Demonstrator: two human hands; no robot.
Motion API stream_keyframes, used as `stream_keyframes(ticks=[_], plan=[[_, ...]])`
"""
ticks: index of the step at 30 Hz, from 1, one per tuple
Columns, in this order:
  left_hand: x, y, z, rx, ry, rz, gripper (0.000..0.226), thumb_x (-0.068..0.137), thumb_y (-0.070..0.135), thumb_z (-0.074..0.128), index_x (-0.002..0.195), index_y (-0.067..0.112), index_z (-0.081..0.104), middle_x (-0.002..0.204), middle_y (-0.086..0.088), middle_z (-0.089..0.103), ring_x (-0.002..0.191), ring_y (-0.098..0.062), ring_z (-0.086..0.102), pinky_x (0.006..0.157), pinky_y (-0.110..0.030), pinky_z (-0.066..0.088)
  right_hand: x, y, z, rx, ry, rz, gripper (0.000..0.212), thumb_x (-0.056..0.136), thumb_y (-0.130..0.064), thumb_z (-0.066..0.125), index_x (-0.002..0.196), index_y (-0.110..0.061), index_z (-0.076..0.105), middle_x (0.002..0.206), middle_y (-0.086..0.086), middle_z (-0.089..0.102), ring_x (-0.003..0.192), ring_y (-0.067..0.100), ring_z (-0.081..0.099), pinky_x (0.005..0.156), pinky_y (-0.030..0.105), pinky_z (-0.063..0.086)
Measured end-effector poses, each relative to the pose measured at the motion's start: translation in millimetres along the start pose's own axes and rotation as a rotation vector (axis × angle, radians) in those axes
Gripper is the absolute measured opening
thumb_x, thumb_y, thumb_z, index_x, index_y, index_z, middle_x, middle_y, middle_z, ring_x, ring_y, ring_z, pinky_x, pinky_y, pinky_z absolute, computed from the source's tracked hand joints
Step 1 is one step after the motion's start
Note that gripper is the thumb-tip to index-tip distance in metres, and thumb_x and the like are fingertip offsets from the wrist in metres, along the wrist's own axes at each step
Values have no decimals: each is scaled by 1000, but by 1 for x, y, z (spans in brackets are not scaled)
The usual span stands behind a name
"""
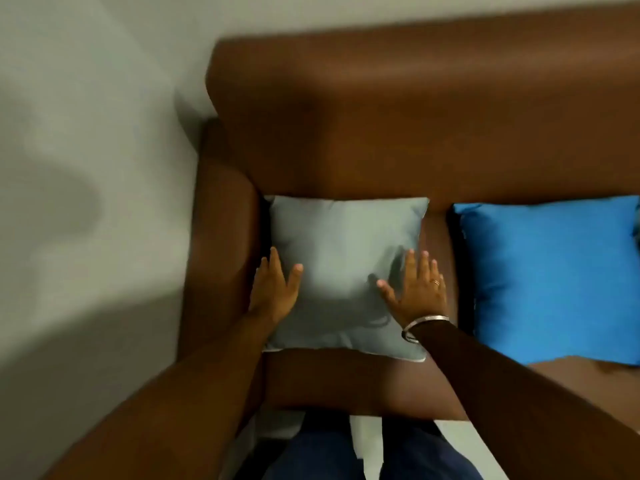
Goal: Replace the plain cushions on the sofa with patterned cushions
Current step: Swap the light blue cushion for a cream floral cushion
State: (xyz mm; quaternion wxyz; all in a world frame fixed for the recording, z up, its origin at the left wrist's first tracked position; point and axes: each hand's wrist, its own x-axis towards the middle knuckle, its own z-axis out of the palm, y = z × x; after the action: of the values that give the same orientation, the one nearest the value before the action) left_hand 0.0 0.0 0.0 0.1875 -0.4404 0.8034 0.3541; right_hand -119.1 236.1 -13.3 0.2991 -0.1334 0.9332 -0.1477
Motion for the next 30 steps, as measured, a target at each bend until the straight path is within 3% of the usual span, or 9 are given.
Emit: stream_keyframes(ticks=[6, 9, 12, 15, 17, 20, 22, 24, 30], plan=[[32, -37, 52, -212, 70, -333, 86, 88, 75, 37, 152, 19, 30, 152, -18, 44, 132, -42, 48, 108, -52, 40, 53, 24, 72, 605, -57, 561, 67, 100, -48, 35, 151, -6, 27, 148, 29, 44, 133, 46, 44, 107, 41, 33], [40, -30, 49, -242, 10, -328, 88, 86, 80, 34, 152, 22, 33, 150, -14, 49, 131, -40, 50, 106, -47, 40, 58, 25, 68, 621, -119, 545, 66, 101, -50, 31, 149, -5, 32, 150, 26, 44, 136, 42, 43, 111, 40, 31], [32, -20, 8, -391, -129, -242, 79, 83, 79, 45, 137, 23, 57, 141, -4, 60, 129, -28, 55, 106, -42, 44, 47, 30, 13, 814, -325, 491, 65, 98, -50, 41, 145, -5, 43, 148, 18, 49, 136, 31, 47, 115, 40, 33], [12, -23, -50, -673, -263, -234, 68, 63, 81, 67, 110, 33, 76, 118, 6, 75, 116, -17, 66, 99, -38, 48, 16, 47, -85, 983, -472, 460, 50, 88, -55, 54, 115, -17, 72, 99, 9, 75, 87, 25, 71, 72, 29, 56], [7, -27, -74, -850, -257, -155, 78, 63, 82, 66, 121, 31, 72, 129, -2, 71, 119, -20, 66, 107, -45, 43, 4, 60, -143, 1015, -399, 318, 44, 83, -62, 52, 87, -29, 80, 78, 0, 77, 70, 23, 70, 53, 23, 54], [10, -9, -68, -1005, -227, -17, 76, 70, 90, 49, 129, 44, 64, 141, 10, 61, 134, -12, 53, 112, -38, 35, 11, 49, -162, 1050, -373, 138, 75, 68, -89, 35, 116, -42, 67, 119, -20, 69, 106, 3, 60, 87, 28, 46], [14, 17, -37, -993, -213, 15, 75, 68, 94, 38, 124, 52, 63, 134, 20, 64, 129, -6, 54, 104, -31, 41, 32, 35, -127, 950, -263, 65, 68, 83, -74, 33, 138, -35, 49, 135, -25, 55, 124, -2, 51, 101, 19, 39], [22, 40, 3, -985, -113, 33, 82, 77, 85, 33, 142, 39, 51, 143, 9, 59, 134, -18, 52, 108, -40, 43, 46, 24, -86, 806, -132, -33, 58, 93, -50, 46, 145, -25, 37, 148, -5, 48, 135, 18, 46, 110, 28, 34], [58, 43, 37, -906, 246, 192, 84, 79, 83, 43, 146, 32, 41, 142, 15, 54, 123, 3, 56, 94, -14, 48, 68, 39, -14, 788, 224, -78, 71, 76, -61, 69, 138, -41, 39, 137, -17, 57, 130, 7, 53, 111, 32, 42]])
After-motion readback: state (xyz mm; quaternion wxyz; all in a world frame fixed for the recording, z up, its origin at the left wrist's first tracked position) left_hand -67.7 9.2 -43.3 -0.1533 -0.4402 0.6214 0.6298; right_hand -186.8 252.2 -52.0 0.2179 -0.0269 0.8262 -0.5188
